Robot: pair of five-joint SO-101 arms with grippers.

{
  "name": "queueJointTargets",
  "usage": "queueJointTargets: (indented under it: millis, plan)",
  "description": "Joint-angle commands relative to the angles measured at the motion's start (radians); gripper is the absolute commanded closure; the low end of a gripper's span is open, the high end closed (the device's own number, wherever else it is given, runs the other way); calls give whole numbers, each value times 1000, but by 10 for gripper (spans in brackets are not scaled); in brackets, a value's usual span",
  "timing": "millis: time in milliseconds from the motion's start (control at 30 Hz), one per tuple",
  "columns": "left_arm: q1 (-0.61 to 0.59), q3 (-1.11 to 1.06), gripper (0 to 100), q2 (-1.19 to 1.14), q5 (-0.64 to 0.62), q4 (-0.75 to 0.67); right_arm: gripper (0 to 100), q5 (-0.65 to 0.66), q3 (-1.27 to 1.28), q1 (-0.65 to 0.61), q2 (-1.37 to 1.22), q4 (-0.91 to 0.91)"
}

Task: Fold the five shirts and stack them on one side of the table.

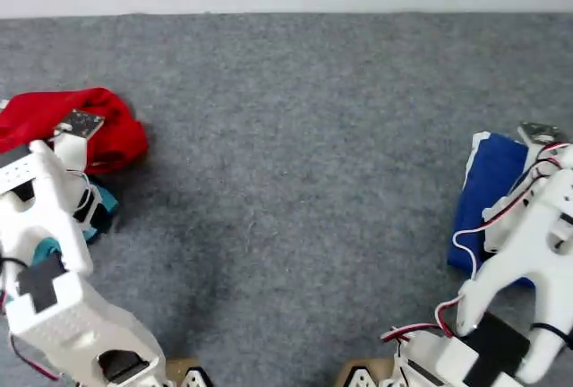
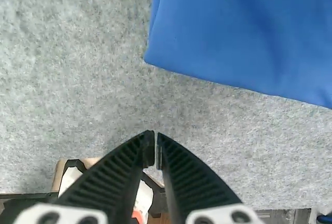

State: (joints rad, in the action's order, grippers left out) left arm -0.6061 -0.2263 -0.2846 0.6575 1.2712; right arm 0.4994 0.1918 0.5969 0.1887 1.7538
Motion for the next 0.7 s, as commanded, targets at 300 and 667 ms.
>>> queueJointTargets:
  millis: [300, 667]
  plan:
    - [98, 150, 987, 121, -123, 86, 990, -3, 155, -7, 282, 41]
    - [388, 268, 987, 540, -319, 224, 990, -3, 192, -5, 331, 41]
